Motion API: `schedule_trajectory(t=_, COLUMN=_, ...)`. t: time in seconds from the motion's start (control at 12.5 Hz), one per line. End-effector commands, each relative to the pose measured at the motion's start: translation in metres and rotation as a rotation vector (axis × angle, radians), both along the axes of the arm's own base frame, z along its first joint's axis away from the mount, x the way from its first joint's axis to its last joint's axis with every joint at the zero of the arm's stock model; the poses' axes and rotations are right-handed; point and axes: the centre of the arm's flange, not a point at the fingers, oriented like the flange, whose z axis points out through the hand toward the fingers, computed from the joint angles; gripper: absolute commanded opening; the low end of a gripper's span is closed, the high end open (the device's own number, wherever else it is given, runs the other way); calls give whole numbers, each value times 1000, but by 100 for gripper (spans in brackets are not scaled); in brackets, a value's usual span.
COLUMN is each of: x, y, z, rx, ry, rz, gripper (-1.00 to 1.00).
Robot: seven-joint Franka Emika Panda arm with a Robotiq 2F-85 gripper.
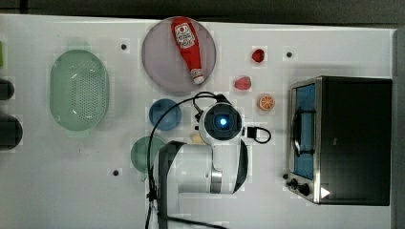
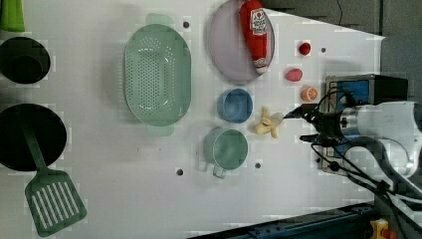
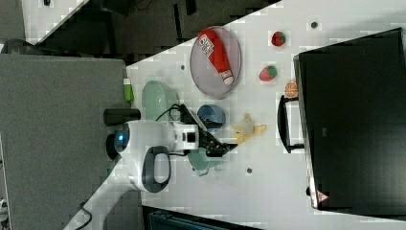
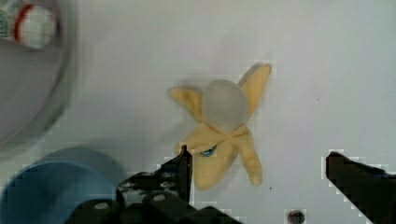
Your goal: Pick banana from table and place on oven.
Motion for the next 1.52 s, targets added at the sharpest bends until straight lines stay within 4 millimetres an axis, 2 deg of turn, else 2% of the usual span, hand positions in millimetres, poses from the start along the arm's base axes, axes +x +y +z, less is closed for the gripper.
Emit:
schedule_trajectory(t=0.08, x=-4, y=-2, z=-36, rx=-9, ry=-7, rz=-30, gripper=100)
schedule_trajectory(t=0.4, x=-8, y=0, z=-81, rx=-9, ry=-1, rz=-23, gripper=100)
schedule_trajectory(t=0.48, x=-9, y=1, z=-88, rx=-9, ry=-1, rz=-22, gripper=93)
schedule_trajectory(t=0.64, x=-10, y=4, z=-93, rx=-6, ry=-5, rz=-15, gripper=43)
schedule_trajectory(t=0.96, x=-8, y=6, z=-90, rx=-5, ry=-13, rz=-11, gripper=-48)
schedule_trajectory(t=1.04, x=-7, y=6, z=-87, rx=-5, ry=-18, rz=-12, gripper=-50)
schedule_trajectory(t=1.12, x=-5, y=7, z=-79, rx=-5, ry=-34, rz=-11, gripper=-50)
schedule_trajectory(t=1.28, x=6, y=6, z=-44, rx=-6, ry=-103, rz=-11, gripper=-50)
schedule_trajectory(t=1.52, x=20, y=7, z=43, rx=-8, ry=-206, rz=-10, gripper=-50)
